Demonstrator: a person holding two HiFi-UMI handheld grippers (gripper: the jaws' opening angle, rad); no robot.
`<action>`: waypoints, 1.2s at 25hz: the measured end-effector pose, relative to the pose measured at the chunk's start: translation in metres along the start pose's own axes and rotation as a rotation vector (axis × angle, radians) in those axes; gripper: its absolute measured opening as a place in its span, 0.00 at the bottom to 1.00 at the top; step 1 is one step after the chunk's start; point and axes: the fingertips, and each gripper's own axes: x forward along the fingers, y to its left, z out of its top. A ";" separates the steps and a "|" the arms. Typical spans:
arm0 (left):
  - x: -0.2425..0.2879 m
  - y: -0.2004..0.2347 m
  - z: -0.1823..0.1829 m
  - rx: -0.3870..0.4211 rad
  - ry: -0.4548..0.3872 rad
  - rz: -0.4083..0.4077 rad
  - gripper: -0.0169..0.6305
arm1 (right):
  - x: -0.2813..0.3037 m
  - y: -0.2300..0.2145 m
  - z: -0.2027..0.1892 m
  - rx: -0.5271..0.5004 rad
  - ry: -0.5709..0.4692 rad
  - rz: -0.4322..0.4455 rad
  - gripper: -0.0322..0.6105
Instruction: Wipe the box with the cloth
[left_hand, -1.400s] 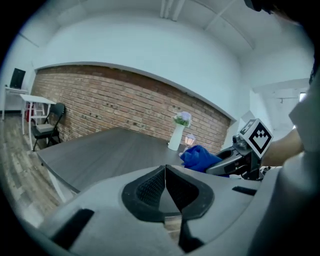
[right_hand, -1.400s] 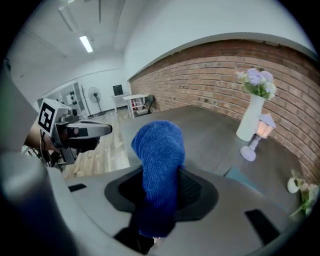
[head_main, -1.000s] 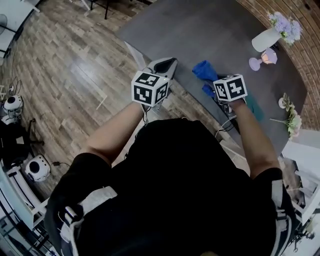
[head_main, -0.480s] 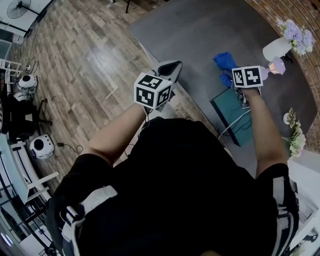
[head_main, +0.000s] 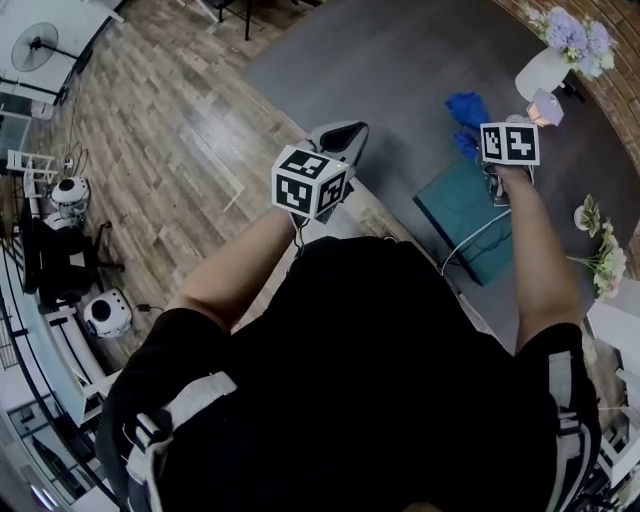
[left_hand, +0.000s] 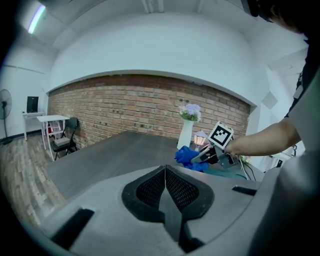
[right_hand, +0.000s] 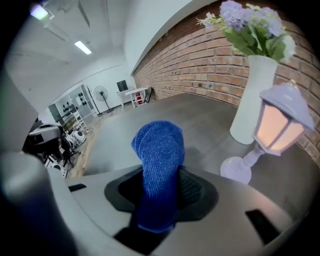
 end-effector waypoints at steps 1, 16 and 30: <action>0.005 -0.004 0.000 0.008 0.008 -0.015 0.04 | -0.003 -0.003 -0.004 0.012 0.000 0.004 0.29; 0.101 -0.118 -0.003 0.064 0.083 -0.376 0.04 | -0.112 -0.082 -0.126 0.238 0.042 -0.197 0.29; 0.118 -0.152 0.000 0.115 0.119 -0.611 0.04 | -0.206 -0.094 -0.219 0.550 -0.016 -0.487 0.29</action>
